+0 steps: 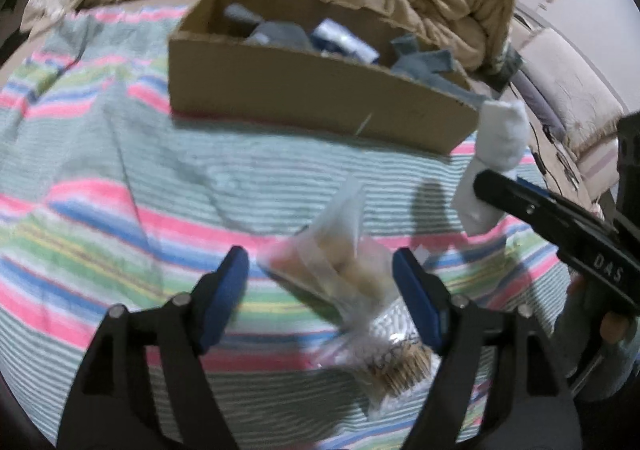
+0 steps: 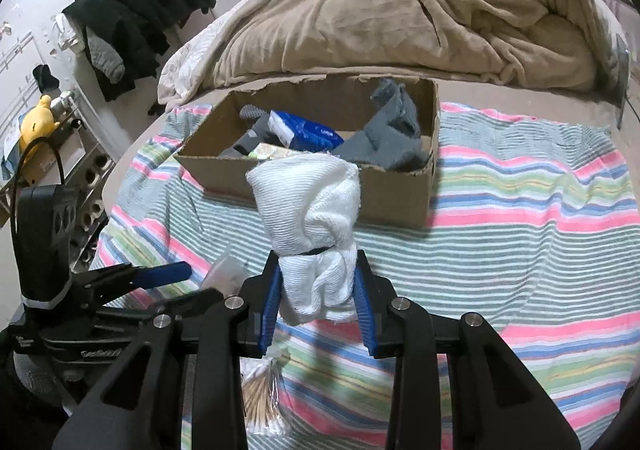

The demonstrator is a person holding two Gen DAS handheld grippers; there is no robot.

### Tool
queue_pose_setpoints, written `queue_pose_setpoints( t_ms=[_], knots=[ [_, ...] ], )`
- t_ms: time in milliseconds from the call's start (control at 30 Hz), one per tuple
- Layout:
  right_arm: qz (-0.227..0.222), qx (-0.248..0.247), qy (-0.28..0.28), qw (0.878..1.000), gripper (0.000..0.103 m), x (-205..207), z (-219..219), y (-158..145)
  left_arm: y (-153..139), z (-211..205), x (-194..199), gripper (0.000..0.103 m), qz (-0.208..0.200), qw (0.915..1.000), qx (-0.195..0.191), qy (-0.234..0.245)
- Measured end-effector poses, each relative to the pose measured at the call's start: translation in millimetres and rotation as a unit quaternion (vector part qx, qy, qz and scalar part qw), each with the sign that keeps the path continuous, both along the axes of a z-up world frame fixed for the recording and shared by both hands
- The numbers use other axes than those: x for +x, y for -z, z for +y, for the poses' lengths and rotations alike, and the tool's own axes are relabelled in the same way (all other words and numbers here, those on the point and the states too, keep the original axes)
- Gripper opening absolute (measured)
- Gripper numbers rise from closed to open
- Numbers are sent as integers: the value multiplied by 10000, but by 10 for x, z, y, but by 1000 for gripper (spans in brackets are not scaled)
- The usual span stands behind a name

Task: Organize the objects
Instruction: 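Lift the clear snack bag with the left tool while the right carries the white sock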

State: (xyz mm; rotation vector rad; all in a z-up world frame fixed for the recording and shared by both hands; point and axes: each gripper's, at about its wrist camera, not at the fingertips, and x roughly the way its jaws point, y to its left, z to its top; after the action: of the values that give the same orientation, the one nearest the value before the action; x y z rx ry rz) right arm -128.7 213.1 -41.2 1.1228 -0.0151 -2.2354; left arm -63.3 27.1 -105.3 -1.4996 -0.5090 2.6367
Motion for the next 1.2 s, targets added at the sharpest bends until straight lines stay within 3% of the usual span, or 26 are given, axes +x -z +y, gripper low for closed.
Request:
queue_pose_setpoints(
  t_ms=[100, 300, 467, 633, 933, 1200],
  knots=[
    [-17, -22, -47, 10000, 35, 20, 3, 26, 72, 50, 10, 82, -123, 9999, 93, -7],
    [-61, -85, -81, 9999, 35, 35, 30, 66, 216, 215, -80, 83, -259, 9988, 337, 239],
    [-107, -96, -48, 9999, 35, 22, 82, 104, 276, 472, -166, 81, -261, 9972, 272, 651],
    [-125, -103, 34, 9999, 35, 9, 156, 122, 236, 542, -234, 52, -90, 9969, 85, 779],
    [-5, -129, 65, 9999, 35, 32, 172, 8, 134, 498, -220, 44, 42, 9964, 120, 836],
    [221, -158, 11, 9996, 35, 11, 83, -226, -264, 282, -102, 44, 464, 9966, 3, 678]
  ],
)
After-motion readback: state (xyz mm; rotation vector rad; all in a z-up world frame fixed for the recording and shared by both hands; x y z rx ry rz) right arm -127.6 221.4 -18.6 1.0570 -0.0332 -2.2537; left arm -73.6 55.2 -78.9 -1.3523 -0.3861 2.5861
